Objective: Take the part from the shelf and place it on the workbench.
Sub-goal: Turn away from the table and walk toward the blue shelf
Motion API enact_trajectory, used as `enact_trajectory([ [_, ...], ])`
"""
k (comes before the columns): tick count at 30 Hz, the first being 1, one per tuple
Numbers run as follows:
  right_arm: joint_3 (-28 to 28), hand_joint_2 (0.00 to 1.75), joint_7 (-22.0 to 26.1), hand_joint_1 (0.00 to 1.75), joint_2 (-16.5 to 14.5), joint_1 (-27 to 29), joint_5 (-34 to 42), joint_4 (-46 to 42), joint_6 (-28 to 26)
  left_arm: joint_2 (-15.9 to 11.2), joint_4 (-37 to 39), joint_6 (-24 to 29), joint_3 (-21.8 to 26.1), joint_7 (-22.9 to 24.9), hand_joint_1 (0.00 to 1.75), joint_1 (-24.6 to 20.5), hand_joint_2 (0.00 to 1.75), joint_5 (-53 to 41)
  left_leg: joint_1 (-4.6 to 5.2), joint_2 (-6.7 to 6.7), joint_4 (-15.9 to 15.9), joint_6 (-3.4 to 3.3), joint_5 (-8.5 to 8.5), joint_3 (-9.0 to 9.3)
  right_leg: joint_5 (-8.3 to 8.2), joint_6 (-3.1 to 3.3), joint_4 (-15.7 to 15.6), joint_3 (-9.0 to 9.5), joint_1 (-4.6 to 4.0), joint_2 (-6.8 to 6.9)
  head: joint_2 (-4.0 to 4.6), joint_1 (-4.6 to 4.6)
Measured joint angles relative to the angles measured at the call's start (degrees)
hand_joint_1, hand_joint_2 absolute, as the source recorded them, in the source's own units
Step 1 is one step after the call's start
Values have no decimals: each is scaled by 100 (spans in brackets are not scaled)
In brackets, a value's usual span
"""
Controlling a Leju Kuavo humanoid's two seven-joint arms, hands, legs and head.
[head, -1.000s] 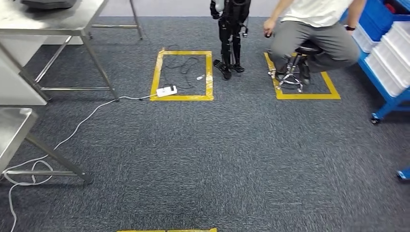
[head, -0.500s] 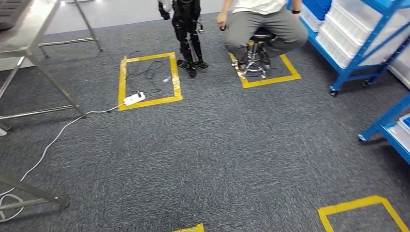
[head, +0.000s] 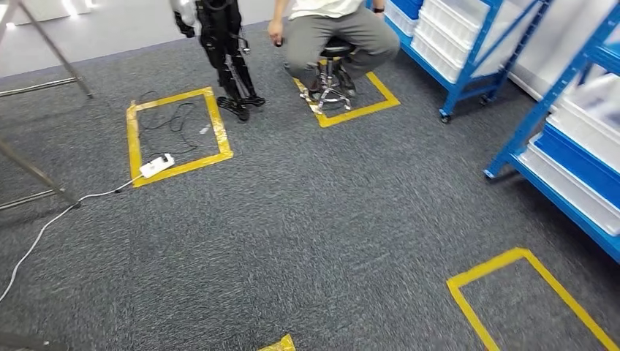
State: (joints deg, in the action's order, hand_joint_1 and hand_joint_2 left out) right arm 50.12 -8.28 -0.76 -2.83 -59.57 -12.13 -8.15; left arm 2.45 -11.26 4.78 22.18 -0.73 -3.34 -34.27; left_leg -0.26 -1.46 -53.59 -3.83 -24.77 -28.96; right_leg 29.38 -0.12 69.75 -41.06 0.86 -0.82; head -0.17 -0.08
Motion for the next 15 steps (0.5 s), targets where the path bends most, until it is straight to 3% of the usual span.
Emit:
enact_trajectory([
  [1,0,175,-1,0,8,3,-5,0,0,9,1,-1,0,4,0,5,0,-4,-14,-93,-2,28,2,-15,46,-71,156,-59,51,22,0,-2],
  [2,0,175,-1,0,13,12,-9,0,0,19,1,-2,0,8,0,5,0,-8,-36,-173,-8,67,2,-29,15,-159,105,-7,98,49,0,-2],
  [4,0,175,-2,0,29,20,-19,1,1,33,0,-2,0,19,0,1,0,-11,-90,-326,-74,195,-29,-52,-211,-365,-645,455,193,227,0,-1],
  [5,0,175,-2,0,17,8,-23,3,10,21,-2,1,0,25,0,3,0,-13,-104,-400,-131,273,-72,-72,-307,-427,-986,668,213,386,0,9],
  [6,1,175,-3,0,20,-10,-27,3,18,11,-3,4,0,31,0,3,0,-18,-107,-470,-194,349,-128,-82,-364,-431,-1222,816,216,505,0,4],
  [7,1,175,-3,0,14,-25,-30,3,26,3,-5,9,0,35,0,-2,0,-26,-101,-532,-243,411,-185,-77,-366,-379,-1278,852,203,568,0,-6],
  [8,2,175,-3,0,11,-33,-33,3,33,-1,-7,15,-1,39,0,-13,0,-36,-102,-595,-261,458,-237,-62,-355,-301,-1231,819,180,548,0,-20],
  [9,2,175,-4,0,27,-33,-36,2,33,8,-7,23,-2,40,0,-29,0,-46,-116,-647,-272,488,-272,-31,-339,-217,-1215,803,173,457,0,-41],
  [10,2,175,-4,0,27,-27,-40,4,33,12,-8,32,-3,42,0,-47,0,-54,-145,-618,-300,518,-327,-13,-337,-155,-1214,800,178,376,0,-52],
  [12,3,175,-5,0,34,-23,-43,4,33,15,-8,45,-4,44,0,-58,0,-66,-192,-319,-628,554,-622,-117,-369,-60,-1214,805,176,228,0,-67],
  [14,3,175,-6,0,35,-25,-45,4,33,17,-5,49,-3,45,0,-34,0,-74,-191,24,-1394,550,-1090,-442,-406,-2,-1213,789,129,78,0,-92],
  [15,2,175,-5,0,37,-26,-47,4,33,18,-4,50,-3,45,0,-19,0,-79,-177,87,-1797,528,-1260,-631,-415,12,-1211,780,90,-11,0,-102],
])
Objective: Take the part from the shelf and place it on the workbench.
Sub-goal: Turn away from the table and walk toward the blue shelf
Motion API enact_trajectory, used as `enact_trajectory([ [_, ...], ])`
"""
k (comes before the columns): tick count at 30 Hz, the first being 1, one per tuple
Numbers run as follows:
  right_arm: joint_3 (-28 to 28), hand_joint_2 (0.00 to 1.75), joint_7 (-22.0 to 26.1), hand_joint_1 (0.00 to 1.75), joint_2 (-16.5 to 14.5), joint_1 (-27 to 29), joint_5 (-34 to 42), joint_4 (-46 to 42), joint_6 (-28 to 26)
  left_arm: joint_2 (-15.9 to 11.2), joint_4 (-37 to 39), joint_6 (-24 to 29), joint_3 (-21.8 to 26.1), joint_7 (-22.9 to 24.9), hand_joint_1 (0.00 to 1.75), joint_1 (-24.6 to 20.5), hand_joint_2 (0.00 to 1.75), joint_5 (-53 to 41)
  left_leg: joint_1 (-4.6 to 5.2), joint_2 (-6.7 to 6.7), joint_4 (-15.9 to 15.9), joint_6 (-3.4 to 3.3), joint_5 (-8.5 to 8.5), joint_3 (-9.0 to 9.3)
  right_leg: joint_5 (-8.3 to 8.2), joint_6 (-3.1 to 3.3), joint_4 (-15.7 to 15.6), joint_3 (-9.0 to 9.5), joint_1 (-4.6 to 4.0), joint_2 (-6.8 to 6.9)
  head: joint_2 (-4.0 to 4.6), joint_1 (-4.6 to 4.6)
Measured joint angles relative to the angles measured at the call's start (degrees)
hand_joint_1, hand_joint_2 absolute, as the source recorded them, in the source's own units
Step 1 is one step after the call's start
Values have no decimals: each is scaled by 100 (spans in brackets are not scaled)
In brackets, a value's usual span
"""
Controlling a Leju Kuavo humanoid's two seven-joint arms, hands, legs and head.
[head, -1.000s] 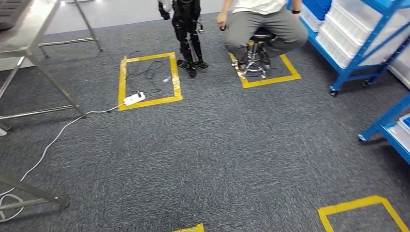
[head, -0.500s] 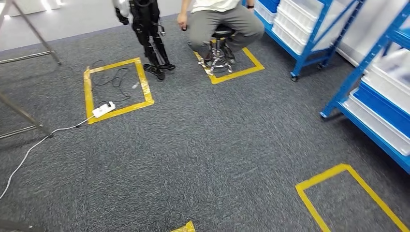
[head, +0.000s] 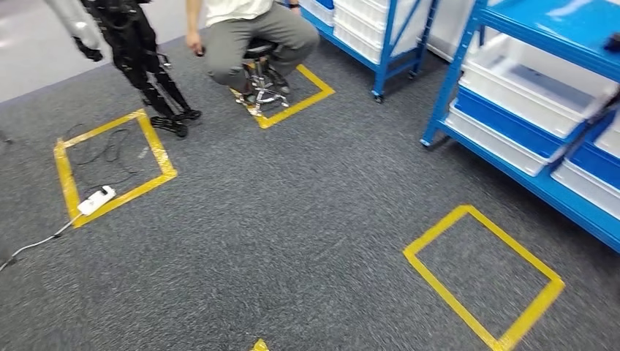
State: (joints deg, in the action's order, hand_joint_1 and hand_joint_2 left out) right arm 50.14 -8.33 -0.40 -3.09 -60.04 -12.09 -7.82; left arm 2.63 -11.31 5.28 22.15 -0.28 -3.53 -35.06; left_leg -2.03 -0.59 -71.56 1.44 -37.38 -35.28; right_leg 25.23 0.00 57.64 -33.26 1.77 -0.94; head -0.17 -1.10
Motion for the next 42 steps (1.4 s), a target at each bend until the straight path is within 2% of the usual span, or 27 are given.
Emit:
enact_trajectory([
  [1,0,175,1,0,0,5,-1,0,0,1,1,1,-1,0,0,12,0,-6,16,21,-257,-36,-58,-133,-6,9,1,-2,-37,-85,0,-3],
  [2,1,175,2,0,0,13,-1,0,0,3,2,1,-2,0,0,18,0,-15,43,32,-313,-92,2,-185,-9,15,2,-1,-73,-173,0,-1],
  [4,2,175,5,0,-1,24,1,0,0,6,3,1,-5,-1,0,19,0,-35,127,137,259,-260,420,21,-23,33,-2,7,-123,-347,0,0],
  [6,3,175,11,0,-25,24,4,5,-1,-13,4,-1,-10,-1,0,24,0,-50,241,449,1021,-456,818,334,-45,40,-9,7,-132,-504,0,7],
  [7,4,175,15,0,-41,26,5,9,-3,-26,5,0,-11,0,0,26,0,-56,287,564,1219,-524,910,419,-57,31,-13,1,-119,-574,0,2],
  [8,6,175,17,0,-56,32,6,13,-5,-37,7,1,-14,3,0,23,0,-63,321,616,1292,-567,945,452,-75,10,-24,-6,-103,-644,0,-5],
  [10,14,175,20,0,-64,53,7,18,-9,-37,4,1,-17,8,0,-1,0,-74,317,485,1434,-617,1032,522,-124,-46,-77,-21,-117,-735,0,-25],
  [12,26,175,21,0,-60,60,9,23,-11,-21,1,-3,-23,10,0,-25,0,-79,280,319,1697,-636,1178,635,-49,-63,37,-134,-170,-486,0,-9],
  [14,34,175,22,0,-34,32,11,26,-12,-2,3,-9,-32,10,0,-19,0,-79,269,132,1832,-618,1265,670,240,-45,598,-429,-165,-117,0,21],
  [16,40,175,26,0,-3,11,15,26,-8,15,7,-17,-42,14,0,3,0,-81,257,-70,1832,-596,1274,639,480,-91,1249,-729,-103,13,0,34],
  [17,43,175,28,0,7,18,18,27,-4,23,9,-20,-45,17,0,10,0,-84,241,-164,1825,-573,1272,627,491,-154,1347,-759,-67,45,0,33],
  [18,44,175,30,0,11,30,21,27,-1,33,9,-21,-48,19,0,12,0,-86,219,-246,1808,-536,1266,612,414,-239,1192,-655,-31,82,0,35],
  [20,46,175,33,0,15,38,24,28,2,42,7,-21,-51,22,0,9,0,-89,186,-392,1729,-430,1229,573,168,-391,419,-198,27,300,0,38],
  [21,46,175,36,0,17,24,24,27,3,40,5,-20,-52,23,0,9,0,-90,185,-458,1669,-364,1187,552,73,-405,88,-4,35,419,0,44],
  [23,46,175,39,0,19,-4,24,25,4,30,2,-17,-52,27,0,0,0,-92,195,-579,1582,-259,1110,542,5,-299,-147,123,16,513,0,38],
  [25,48,175,40,0,25,6,25,25,4,33,2,-16,-53,29,0,-24,0,-94,164,-665,1556,-189,1072,572,-23,-160,-143,85,10,377,0,28],
  [26,48,175,41,0,24,15,28,26,4,35,1,-15,-54,29,0,-37,0,-95,137,-610,1506,-153,1016,569,-40,-109,-147,76,19,315,0,26],
  [27,49,175,44,0,22,19,33,26,4,38,1,-15,-54,29,0,-41,0,-98,113,-478,1361,-117,884,522,-63,-58,-152,62,31,252,0,22],
  [29,53,175,55,0,19,14,43,26,4,36,3,-15,-54,38,0,-33,0,-108,88,-134,745,-70,442,282,-114,21,-152,31,27,124,0,5],
  [31,67,175,65,0,18,15,45,26,4,33,4,-16,-54,54,0,-18,0,-131,88,7,38,-74,89,-4,-157,69,-147,-22,-16,-29,0,-2],
  [32,78,175,68,0,17,23,45,26,3,32,5,-16,-54,60,0,-15,0,-143,89,24,-101,-96,69,-53,-174,77,-145,-41,-40,-110,0,-1],
  [33,92,175,68,0,16,31,45,26,3,32,5,-16,-54,63,0,-14,0,-155,95,41,-5,-139,169,8,-192,80,-144,-54,-66,-195,0,0],
  [34,105,175,68,0,14,35,45,26,3,32,4,-16,-54,66,0,-15,0,-161,107,84,305,-202,356,172,-212,81,-145,-60,-93,-278,0,0],
  [36,126,175,68,0,-9,34,45,27,2,20,5,-19,-54,73,0,-19,0,-171,153,306,1092,-374,702,578,-259,67,-154,-68,-125,-426,0,13],
  [38,136,175,69,0,-34,30,45,30,2,-3,7,-24,-55,83,0,-25,0,-180,208,442,1451,-490,817,753,-310,19,-170,-88,-108,-537,0,30],
  [41,142,175,70,0,-36,51,46,33,2,-11,4,-21,-55,94,0,-52,0,-189,232,271,1627,-562,953,778,-399,-87,-227,-141,-125,-628,0,28],
  [42,144,131,71,0,-36,55,45,34,2,-8,3,-18,-54,96,0,-55,0,-193,221,197,1737,-593,1039,795,-352,-86,-147,-210,-148,-528,0,42],
])
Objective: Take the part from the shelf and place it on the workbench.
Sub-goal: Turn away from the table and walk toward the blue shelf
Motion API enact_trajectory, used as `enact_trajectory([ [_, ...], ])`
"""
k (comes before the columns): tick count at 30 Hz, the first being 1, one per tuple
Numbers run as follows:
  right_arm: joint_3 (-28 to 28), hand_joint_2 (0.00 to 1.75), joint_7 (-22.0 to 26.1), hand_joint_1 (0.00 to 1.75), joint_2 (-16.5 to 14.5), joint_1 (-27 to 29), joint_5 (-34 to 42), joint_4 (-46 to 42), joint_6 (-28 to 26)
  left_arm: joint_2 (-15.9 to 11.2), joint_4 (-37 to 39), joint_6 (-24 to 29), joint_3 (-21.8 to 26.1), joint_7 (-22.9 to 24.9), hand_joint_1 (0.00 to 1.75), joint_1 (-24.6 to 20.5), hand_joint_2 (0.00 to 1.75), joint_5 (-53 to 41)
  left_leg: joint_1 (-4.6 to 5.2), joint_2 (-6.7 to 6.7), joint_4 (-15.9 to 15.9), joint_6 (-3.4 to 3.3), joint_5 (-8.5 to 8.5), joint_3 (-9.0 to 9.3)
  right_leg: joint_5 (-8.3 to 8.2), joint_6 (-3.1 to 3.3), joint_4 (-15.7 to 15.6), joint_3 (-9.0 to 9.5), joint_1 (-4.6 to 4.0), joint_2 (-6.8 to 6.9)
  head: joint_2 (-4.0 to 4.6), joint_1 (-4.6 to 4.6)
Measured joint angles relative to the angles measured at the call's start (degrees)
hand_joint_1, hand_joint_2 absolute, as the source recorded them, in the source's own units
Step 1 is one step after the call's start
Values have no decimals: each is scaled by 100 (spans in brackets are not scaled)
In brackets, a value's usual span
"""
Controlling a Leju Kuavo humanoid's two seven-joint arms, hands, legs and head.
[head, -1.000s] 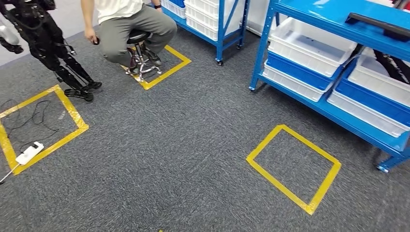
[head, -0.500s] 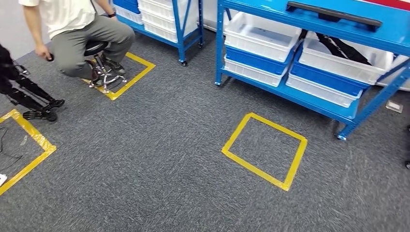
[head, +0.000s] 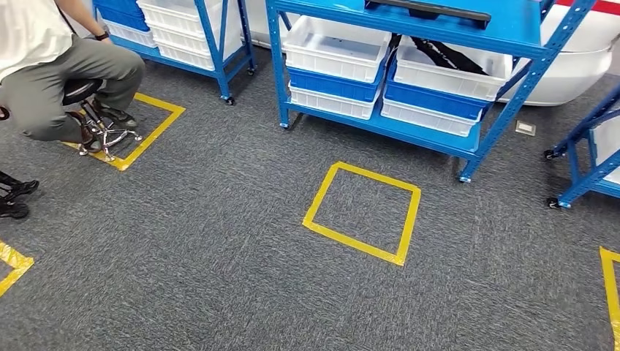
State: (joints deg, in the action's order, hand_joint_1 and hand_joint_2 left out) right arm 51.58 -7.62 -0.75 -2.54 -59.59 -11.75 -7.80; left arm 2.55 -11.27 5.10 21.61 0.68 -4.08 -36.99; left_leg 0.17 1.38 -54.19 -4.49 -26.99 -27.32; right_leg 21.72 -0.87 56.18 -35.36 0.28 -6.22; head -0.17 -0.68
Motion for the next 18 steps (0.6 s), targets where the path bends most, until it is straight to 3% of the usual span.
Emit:
enact_trajectory([
  [1,2,87,1,0,5,-5,-2,0,0,7,-1,3,0,1,0,1,0,-5,-15,-84,100,-13,84,7,118,20,210,-122,-20,148,0,14],
  [3,2,0,8,0,12,-24,-6,0,0,15,1,5,1,4,0,22,0,-16,-16,-246,163,-17,163,-32,500,61,945,-463,8,448,0,40],
  [5,2,0,26,0,24,-21,-19,1,0,25,2,4,1,7,0,43,0,-21,-18,-421,159,29,188,-84,719,-10,1469,-637,73,543,0,44],
  [6,2,0,39,0,33,-13,-29,1,0,31,2,3,1,7,0,49,0,-21,-29,-502,151,60,195,-104,707,-85,1412,-548,114,579,0,44],
  [8,2,0,58,0,53,-10,-50,0,0,45,2,2,2,6,0,50,0,-19,-52,-652,76,150,178,-142,524,-255,656,-41,201,765,0,46],
  [9,3,0,67,0,54,-23,-56,-1,3,41,0,3,3,3,0,52,0,-17,-54,-724,13,214,145,-172,440,-301,282,204,214,899,0,53],
  [11,4,0,85,0,61,-51,-62,-4,8,30,-2,4,3,-8,0,53,0,-15,-43,-845,-118,337,64,-200,384,-253,-51,398,209,1046,0,43],
  [13,8,0,102,0,75,-46,-67,-7,10,33,-3,5,3,-18,0,46,0,-17,-54,-956,-158,418,18,-181,385,-129,6,315,189,936,0,29],
  [14,10,0,108,0,78,-37,-74,-6,10,38,-4,5,3,-19,0,39,0,-19,-80,-935,-184,457,-14,-177,377,-82,10,303,204,865,0,31],
  [16,15,0,117,0,75,-30,-89,-5,8,42,-4,5,3,-21,0,42,0,-27,-124,-640,-462,526,-272,-271,330,11,5,290,238,730,0,22],
  [18,15,0,127,0,70,-37,-95,-5,6,39,-2,5,3,-21,0,71,0,-30,-143,-272,-1169,555,-743,-546,281,79,8,258,228,588,0,13],
])
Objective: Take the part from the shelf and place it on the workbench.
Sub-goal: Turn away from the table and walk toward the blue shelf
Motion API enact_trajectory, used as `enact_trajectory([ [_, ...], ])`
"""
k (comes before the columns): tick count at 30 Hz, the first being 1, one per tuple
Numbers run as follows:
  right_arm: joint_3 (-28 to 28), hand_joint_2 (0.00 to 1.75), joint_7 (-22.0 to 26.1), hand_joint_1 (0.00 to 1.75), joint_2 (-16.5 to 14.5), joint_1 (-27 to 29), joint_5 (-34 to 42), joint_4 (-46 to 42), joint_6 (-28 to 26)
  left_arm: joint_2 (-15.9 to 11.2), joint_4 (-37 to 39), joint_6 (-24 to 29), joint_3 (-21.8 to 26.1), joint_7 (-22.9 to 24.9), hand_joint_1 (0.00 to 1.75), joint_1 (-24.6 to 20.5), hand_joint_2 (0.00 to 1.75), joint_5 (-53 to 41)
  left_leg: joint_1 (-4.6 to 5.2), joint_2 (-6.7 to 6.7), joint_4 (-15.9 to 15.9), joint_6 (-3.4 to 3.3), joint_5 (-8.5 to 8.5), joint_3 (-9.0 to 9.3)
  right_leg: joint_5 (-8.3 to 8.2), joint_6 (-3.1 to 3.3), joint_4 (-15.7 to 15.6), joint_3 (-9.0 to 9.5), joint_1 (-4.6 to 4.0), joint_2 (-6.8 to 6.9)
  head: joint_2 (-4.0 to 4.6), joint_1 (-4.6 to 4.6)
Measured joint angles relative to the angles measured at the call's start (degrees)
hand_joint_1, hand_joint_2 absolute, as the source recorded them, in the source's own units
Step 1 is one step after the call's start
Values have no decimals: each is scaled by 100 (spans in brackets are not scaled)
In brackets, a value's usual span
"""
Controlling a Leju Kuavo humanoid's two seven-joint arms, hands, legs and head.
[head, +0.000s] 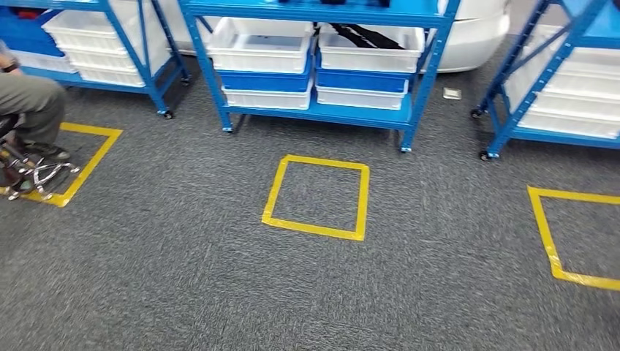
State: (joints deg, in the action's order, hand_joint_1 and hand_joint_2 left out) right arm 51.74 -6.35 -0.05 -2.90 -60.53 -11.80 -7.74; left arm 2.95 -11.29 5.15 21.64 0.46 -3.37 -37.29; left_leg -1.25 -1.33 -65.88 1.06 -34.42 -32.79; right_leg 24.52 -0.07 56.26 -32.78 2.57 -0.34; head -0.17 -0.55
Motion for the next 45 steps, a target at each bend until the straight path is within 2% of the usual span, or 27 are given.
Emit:
enact_trajectory([
  [1,1,0,4,0,0,0,-2,0,-6,-2,1,1,0,1,0,16,0,-1,0,76,-385,-1,-191,-154,-19,20,2,-22,-19,-83,0,0],
  [2,3,44,8,0,0,6,-3,0,-15,-3,2,0,0,1,0,27,0,-1,1,101,-632,-12,-273,-252,-33,28,4,-37,-39,-168,0,1],
  [3,6,87,10,0,1,16,-5,0,-27,-3,3,0,0,2,0,32,0,-1,1,110,-674,-34,-234,-259,-45,30,6,-45,-56,-247,0,2],
  [4,9,131,10,0,0,24,-10,0,-41,-3,3,0,0,2,0,33,0,-3,3,122,-471,-66,-76,-151,-58,29,6,-46,-70,-311,0,3],
  [5,12,175,10,0,-1,30,-21,0,-60,-3,3,0,0,2,0,29,0,-7,7,152,-79,-110,150,46,-70,22,5,-42,-81,-369,0,1],
  [7,13,175,3,0,-11,35,-58,0,-100,-12,3,2,0,4,0,13,0,-23,32,234,677,-194,476,408,-100,-8,2,-38,-101,-443,0,3],
  [8,13,175,-4,0,-15,37,-82,0,-120,-15,3,3,0,5,0,3,0,-34,52,261,864,-226,537,486,-117,-35,-2,-45,-106,-470,0,1],
  [11,13,175,-33,0,-17,45,-132,0,-145,-24,3,10,1,9,0,-15,0,-60,89,238,972,-322,624,470,-181,-142,-48,-84,-121,-479,0,1],
  [12,11,175,-40,0,-19,47,-143,0,-148,-22,3,10,2,10,0,-18,0,-63,85,218,1035,-364,689,467,-152,-154,-1,-135,-135,-421,0,3],
  [14,9,175,-51,0,-18,34,-162,1,-151,-16,3,10,2,11,0,-11,0,-68,70,161,1144,-434,818,432,108,-104,440,-380,-157,-224,0,24],
  [16,9,175,-58,0,-11,21,-178,1,-152,-15,3,5,3,12,0,13,0,-68,97,93,1152,-450,875,360,505,-49,1247,-734,-145,-68,0,39],
  [17,9,175,-62,0,-7,23,-184,2,-154,-16,3,2,3,13,0,26,0,-68,105,58,1150,-441,892,330,629,-61,1554,-840,-138,-41,0,38],
  [18,9,175,-65,0,-2,28,-190,2,-154,-15,4,0,4,13,0,33,0,-68,109,25,1148,-431,908,306,668,-98,1651,-830,-132,-30,0,38],
  [19,9,175,-67,0,2,34,-195,1,-155,-13,4,-1,4,13,0,36,0,-68,110,1,1144,-416,921,289,622,-149,1500,-689,-129,-18,0,39],
  [21,9,175,-69,0,16,31,-201,1,-155,-5,4,-2,4,13,0,32,0,-68,115,-37,1117,-383,933,268,417,-235,664,-135,-114,40,0,41],
  [23,9,175,-69,0,25,17,-203,1,-155,-4,4,-2,4,13,0,24,0,-68,146,-64,1053,-325,911,236,284,-205,16,246,-118,83,0,31],
  [26,9,175,-79,0,27,22,-208,2,-155,-10,3,-2,4,13,0,16,0,-68,153,-76,1004,-248,901,208,237,-81,-98,277,-118,63,0,20],
  [28,9,175,-86,0,25,30,-216,1,-155,-8,4,-2,4,14,0,17,0,-74,118,-21,810,-192,750,133,199,-10,-103,285,-82,49,0,9],
  [31,9,175,-86,0,25,34,-222,1,-155,-1,5,-2,4,17,0,21,0,-87,70,82,-225,-92,133,-298,155,61,-100,258,-86,39,0,-8],
  [32,9,175,-86,0,26,38,-222,1,-155,-1,5,-2,4,19,0,25,0,-87,61,89,-558,-76,2,-438,149,68,-96,243,-96,33,0,-7],
  [33,9,175,-86,0,27,42,-222,2,-155,0,5,-3,4,20,0,29,0,-89,57,90,-713,-74,-19,-497,145,71,-93,234,-106,24,0,-8],
  [34,9,175,-86,0,28,43,-222,2,-155,1,5,-4,4,21,0,31,0,-93,55,92,-633,-88,76,-443,142,74,-91,232,-115,11,0,-7],
  [36,9,175,-86,0,26,38,-222,1,-154,-2,5,-9,4,21,0,28,0,-108,62,119,107,-167,468,-49,140,70,-91,247,-130,-19,0,-7],
  [38,9,175,-86,0,11,32,-222,1,-153,-8,5,-16,4,22,0,17,0,-124,94,148,778,-261,703,298,128,48,-89,249,-156,-35,0,-3],
  [42,9,175,-85,0,1,33,-237,1,-150,-7,5,-21,4,40,0,3,0,-148,137,121,1019,-367,794,347,87,-57,-96,195,-180,-32,0,-4],
  [44,8,175,-84,0,4,31,-248,2,-136,9,5,-21,4,49,0,-14,0,-165,116,92,1139,-436,896,349,274,-38,231,6,-201,-20,0,8],
  [45,7,175,-84,0,7,30,-252,2,-128,19,5,-24,4,52,0,-23,0,-172,107,77,1170,-457,932,338,451,-1,582,-173,-195,-13,0,10],
])
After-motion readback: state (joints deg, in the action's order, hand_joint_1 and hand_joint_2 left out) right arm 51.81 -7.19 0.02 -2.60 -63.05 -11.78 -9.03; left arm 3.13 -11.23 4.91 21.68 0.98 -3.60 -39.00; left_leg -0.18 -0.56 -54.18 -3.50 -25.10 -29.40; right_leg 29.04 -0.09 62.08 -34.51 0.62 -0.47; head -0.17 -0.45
